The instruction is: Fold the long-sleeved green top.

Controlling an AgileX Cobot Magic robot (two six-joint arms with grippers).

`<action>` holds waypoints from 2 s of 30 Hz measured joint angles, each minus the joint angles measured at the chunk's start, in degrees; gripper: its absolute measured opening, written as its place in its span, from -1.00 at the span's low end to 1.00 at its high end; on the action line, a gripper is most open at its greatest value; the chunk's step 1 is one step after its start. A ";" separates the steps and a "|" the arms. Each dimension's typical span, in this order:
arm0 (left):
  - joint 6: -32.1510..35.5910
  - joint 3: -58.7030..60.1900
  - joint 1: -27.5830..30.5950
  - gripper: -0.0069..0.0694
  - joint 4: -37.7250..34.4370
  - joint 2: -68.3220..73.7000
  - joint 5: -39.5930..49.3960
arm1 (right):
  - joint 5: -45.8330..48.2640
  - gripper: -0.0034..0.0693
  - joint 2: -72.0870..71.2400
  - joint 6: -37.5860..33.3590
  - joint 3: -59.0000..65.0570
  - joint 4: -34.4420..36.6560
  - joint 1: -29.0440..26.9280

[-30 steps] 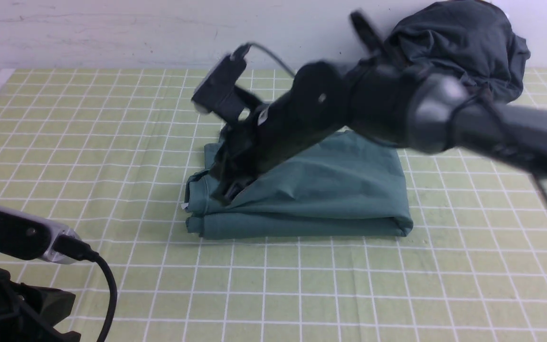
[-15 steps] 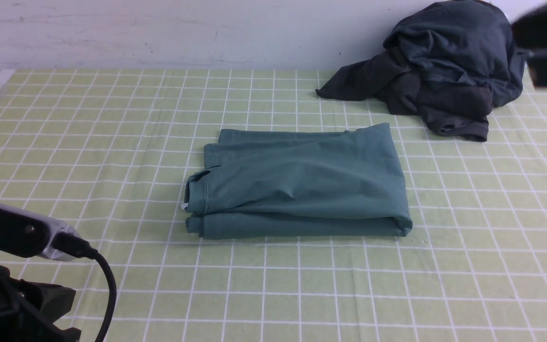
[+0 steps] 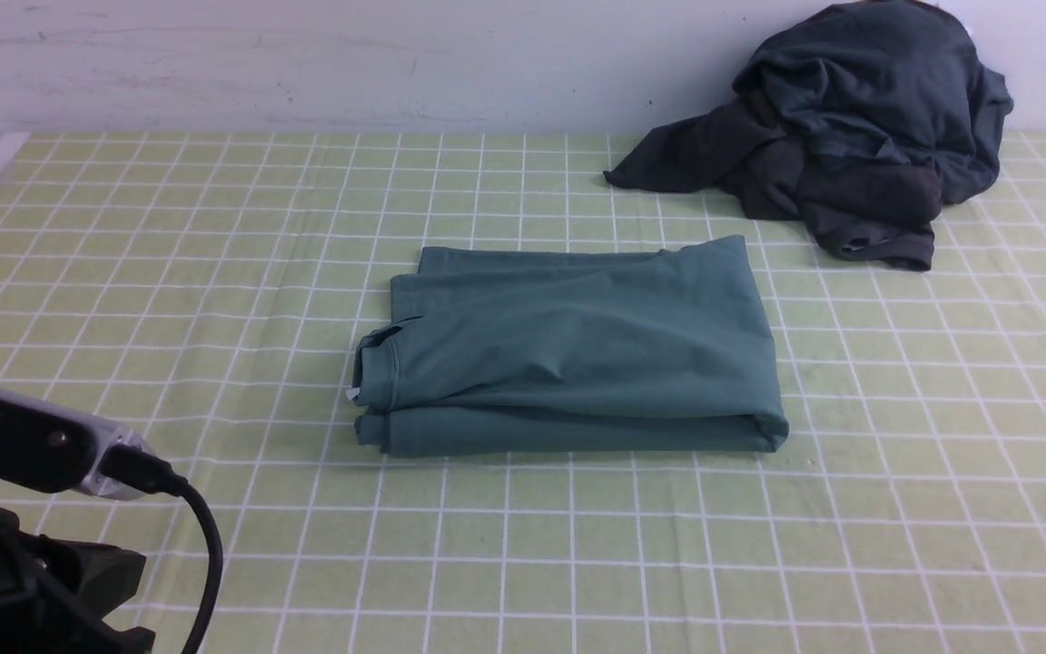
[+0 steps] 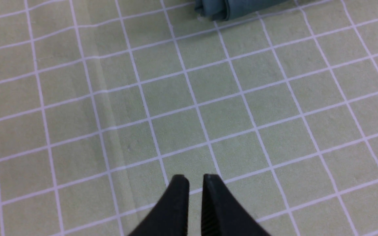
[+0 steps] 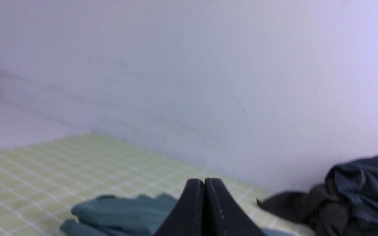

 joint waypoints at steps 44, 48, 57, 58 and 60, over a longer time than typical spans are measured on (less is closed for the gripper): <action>0.00 0.00 0.00 -0.68 0.06 0.02 1.36 | 46.72 -0.94 -19.41 -11.71 1.26 19.99 -26.07; 0.00 0.00 0.00 -0.68 0.06 0.02 1.36 | 46.78 -0.94 -19.41 -11.71 1.26 18.40 -26.07; 0.00 0.00 0.00 -0.68 0.06 0.02 1.36 | 46.73 -0.94 -19.41 -11.71 1.26 7.65 -26.07; 0.00 0.00 0.00 -0.68 0.06 0.02 1.36 | 46.73 -0.94 -19.41 -11.71 1.26 7.34 -26.07; 0.00 0.00 0.00 -0.68 0.06 0.02 1.36 | 46.73 -0.94 -19.41 -11.71 1.26 7.65 -26.07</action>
